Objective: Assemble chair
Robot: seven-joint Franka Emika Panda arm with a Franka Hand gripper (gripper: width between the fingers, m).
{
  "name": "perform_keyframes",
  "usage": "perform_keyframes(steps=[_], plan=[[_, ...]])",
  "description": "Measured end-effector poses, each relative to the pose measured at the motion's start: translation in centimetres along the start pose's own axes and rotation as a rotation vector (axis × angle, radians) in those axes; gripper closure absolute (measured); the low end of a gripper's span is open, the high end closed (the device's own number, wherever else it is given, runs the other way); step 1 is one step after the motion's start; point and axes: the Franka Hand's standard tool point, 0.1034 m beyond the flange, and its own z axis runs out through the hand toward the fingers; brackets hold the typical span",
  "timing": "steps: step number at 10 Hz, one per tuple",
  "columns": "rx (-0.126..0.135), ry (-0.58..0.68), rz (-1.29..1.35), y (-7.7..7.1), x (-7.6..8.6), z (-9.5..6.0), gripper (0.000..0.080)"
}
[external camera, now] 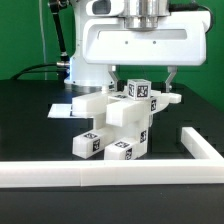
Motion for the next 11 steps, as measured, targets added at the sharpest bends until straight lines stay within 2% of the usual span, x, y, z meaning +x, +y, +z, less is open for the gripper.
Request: perform_keyframes(steps=[4,7,8,9,10,11], plan=[[-0.001,0.0,-0.3,0.44,0.2,-0.01,0.015],[-0.027,0.002,-0.473,0.51,0.28,-0.04,0.015],[-0.027,0.002,-0.47,0.53,0.29,-0.03,0.015],[-0.027,0.002,-0.469,0.54,0.29,-0.03,0.0241],[-0.027,0.002,-0.469,0.55,0.29,-0.03,0.0241],[-0.028,0.002,-0.46,0.55,0.29,-0.02,0.0426]])
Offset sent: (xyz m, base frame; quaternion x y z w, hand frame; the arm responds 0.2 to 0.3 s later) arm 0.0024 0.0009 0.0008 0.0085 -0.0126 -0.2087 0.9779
